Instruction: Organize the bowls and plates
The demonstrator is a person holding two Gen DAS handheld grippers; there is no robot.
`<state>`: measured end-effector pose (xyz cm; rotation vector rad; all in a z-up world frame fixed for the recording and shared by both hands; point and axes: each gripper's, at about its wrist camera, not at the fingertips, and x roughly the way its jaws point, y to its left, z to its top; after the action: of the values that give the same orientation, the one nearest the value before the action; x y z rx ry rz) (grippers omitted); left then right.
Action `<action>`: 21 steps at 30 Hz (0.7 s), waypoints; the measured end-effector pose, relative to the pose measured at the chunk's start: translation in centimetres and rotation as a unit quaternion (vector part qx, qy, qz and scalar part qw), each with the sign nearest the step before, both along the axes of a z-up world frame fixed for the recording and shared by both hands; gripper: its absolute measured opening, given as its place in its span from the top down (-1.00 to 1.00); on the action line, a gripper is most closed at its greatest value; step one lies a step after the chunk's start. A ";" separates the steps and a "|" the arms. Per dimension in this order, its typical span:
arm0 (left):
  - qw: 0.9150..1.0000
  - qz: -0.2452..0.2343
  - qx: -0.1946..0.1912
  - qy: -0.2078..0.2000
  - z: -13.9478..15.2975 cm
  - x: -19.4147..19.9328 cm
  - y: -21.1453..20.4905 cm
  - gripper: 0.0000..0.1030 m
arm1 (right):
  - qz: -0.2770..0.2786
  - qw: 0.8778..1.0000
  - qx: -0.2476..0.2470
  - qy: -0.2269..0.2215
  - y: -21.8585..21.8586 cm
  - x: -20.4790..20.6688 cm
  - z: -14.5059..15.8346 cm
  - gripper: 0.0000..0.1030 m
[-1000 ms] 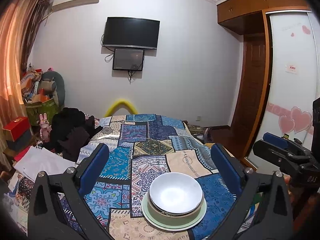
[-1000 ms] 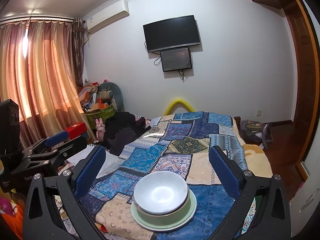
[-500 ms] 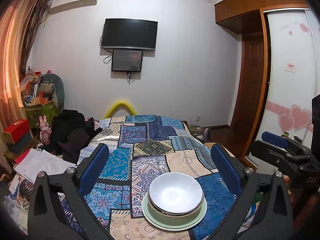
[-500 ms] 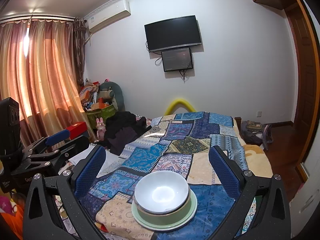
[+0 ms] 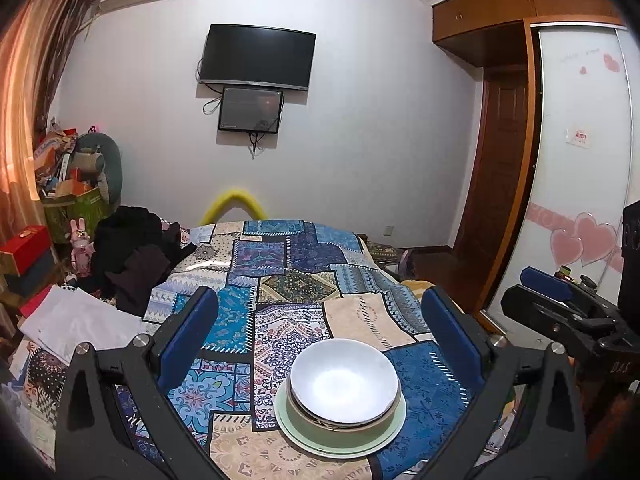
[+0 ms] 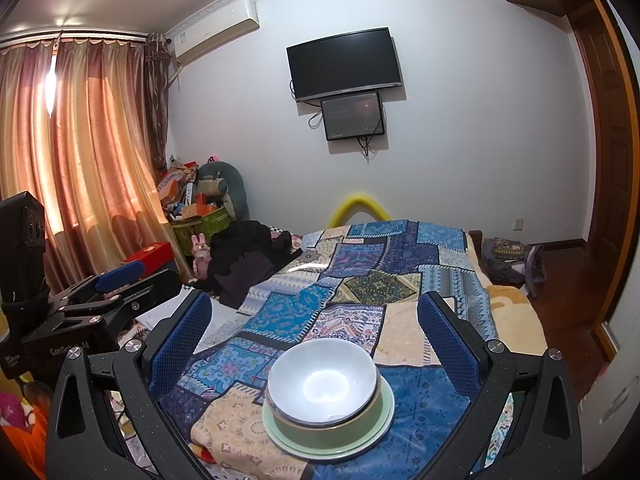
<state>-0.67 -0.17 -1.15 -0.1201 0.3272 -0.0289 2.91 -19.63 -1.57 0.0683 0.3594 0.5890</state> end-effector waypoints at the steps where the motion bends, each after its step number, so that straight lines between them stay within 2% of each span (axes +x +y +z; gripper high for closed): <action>1: 1.000 -0.002 -0.001 -0.002 0.0 0.0 0.1 -1.00 | 0.000 1.000 0.000 0.001 0.0 0.0 0.0 -0.99; 9: 1.000 -0.014 0.017 -0.006 0.0 0.0 -0.6 -1.00 | 0.002 1.000 0.001 0.003 0.1 0.1 -0.1 -0.99; 21: 1.000 -0.008 0.007 -0.001 -0.2 0.4 -0.6 -1.00 | 0.003 1.000 -0.001 0.009 0.2 0.1 -0.2 -0.99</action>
<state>-0.32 -0.78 -1.39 -0.1037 0.3256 -0.0418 2.99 -19.39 -1.82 0.0707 0.3776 0.5945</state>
